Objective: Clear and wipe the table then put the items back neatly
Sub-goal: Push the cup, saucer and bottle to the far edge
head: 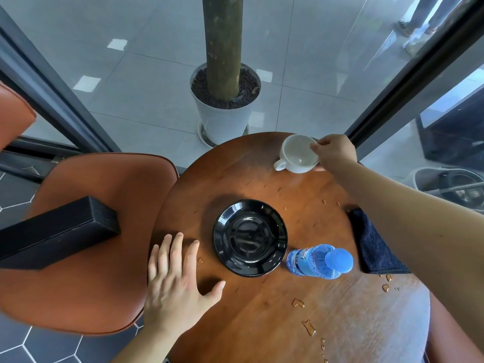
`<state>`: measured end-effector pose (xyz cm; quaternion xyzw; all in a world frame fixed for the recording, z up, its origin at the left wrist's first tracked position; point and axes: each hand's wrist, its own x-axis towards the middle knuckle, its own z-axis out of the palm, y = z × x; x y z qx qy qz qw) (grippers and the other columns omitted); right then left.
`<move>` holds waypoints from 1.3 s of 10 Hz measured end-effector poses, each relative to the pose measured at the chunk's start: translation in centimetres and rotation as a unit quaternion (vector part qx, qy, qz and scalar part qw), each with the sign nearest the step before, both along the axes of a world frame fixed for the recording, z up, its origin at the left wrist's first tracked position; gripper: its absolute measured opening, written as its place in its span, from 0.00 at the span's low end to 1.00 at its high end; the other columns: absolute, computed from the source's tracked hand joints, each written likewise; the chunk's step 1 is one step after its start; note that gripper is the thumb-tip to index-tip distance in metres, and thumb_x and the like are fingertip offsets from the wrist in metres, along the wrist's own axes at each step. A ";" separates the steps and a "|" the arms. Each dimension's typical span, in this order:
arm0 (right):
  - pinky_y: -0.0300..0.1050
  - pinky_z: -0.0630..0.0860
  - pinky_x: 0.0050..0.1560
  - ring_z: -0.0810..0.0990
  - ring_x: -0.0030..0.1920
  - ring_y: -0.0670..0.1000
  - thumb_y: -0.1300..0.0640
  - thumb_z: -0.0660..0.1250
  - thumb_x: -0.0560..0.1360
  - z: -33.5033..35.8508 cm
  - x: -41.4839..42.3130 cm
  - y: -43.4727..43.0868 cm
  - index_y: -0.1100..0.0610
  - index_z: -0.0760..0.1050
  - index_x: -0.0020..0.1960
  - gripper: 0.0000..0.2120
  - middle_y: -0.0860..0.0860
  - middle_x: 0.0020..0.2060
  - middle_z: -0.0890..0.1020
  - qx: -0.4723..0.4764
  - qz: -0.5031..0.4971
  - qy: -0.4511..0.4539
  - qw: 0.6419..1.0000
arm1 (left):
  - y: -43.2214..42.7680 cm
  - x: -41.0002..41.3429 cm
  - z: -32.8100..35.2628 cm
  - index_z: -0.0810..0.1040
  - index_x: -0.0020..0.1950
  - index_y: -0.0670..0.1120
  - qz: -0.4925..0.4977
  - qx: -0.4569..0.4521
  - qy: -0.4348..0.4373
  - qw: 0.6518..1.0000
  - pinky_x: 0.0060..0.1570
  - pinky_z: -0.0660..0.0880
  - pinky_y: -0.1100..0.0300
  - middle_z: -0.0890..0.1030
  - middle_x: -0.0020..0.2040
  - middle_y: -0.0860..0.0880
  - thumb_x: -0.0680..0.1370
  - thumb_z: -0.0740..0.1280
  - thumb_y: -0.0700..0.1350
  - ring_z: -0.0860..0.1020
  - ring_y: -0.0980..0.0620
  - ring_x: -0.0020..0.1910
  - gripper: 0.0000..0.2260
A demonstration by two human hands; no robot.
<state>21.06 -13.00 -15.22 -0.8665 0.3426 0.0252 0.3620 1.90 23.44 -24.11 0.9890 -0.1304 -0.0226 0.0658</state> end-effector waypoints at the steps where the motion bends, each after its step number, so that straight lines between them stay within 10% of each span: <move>1: 0.55 0.84 0.48 0.85 0.42 0.58 0.56 0.70 0.77 -0.3 0.4 -0.2 0.55 0.82 0.47 0.03 0.51 0.44 0.84 -0.023 -0.021 -0.051 0.998 | 0.0 0.0 0.0 0.75 0.70 0.41 -0.001 0.000 -0.003 1.000 0.74 0.61 0.34 0.71 0.73 0.35 0.69 0.67 0.70 0.67 0.32 0.74 0.41; 3: 0.41 0.74 0.40 0.80 0.43 0.54 0.58 0.66 0.78 -0.3 1.4 0.0 0.57 0.82 0.50 0.06 0.51 0.46 0.84 -0.021 0.012 -0.059 0.998 | 0.0 0.1 -0.2 0.75 0.70 0.41 -0.003 0.001 -0.007 1.000 0.74 0.61 0.34 0.71 0.73 0.35 0.69 0.67 0.70 0.67 0.32 0.74 0.41; 5: 0.50 0.79 0.50 0.81 0.50 0.54 0.47 0.65 0.79 1.1 -1.0 0.3 0.55 0.78 0.61 0.15 0.50 0.51 0.83 -0.034 0.014 -0.061 0.997 | 0.0 0.1 0.0 0.74 0.70 0.41 -0.003 0.000 -0.001 1.000 0.75 0.60 0.34 0.70 0.73 0.35 0.69 0.67 0.70 0.66 0.32 0.75 0.41; 7: 0.60 0.84 0.45 0.86 0.37 0.57 0.58 0.69 0.78 1.3 -8.7 1.6 0.57 0.83 0.46 0.05 0.57 0.36 0.85 0.104 0.143 0.011 0.984 | 0.0 0.1 0.1 0.74 0.71 0.41 -0.002 -0.004 0.003 1.000 0.75 0.60 0.34 0.70 0.74 0.35 0.69 0.66 0.70 0.66 0.32 0.75 0.41; 11: 0.46 0.83 0.44 0.87 0.34 0.54 0.53 0.73 0.76 -0.8 -9.7 5.9 0.58 0.83 0.46 0.08 0.56 0.36 0.86 0.101 0.291 0.154 0.939 | 0.0 0.1 0.3 0.73 0.71 0.42 0.001 -0.002 0.007 1.000 0.75 0.60 0.34 0.70 0.74 0.35 0.70 0.66 0.70 0.65 0.33 0.75 0.41; 13: 0.57 0.84 0.49 0.87 0.35 0.57 0.60 0.73 0.76 -1.3 -9.5 6.1 0.66 0.82 0.48 0.08 0.62 0.42 0.86 0.119 0.284 0.150 0.940 | 0.0 0.2 0.4 0.73 0.71 0.42 0.004 0.003 0.015 1.000 0.75 0.60 0.34 0.70 0.74 0.36 0.70 0.65 0.71 0.65 0.33 0.76 0.41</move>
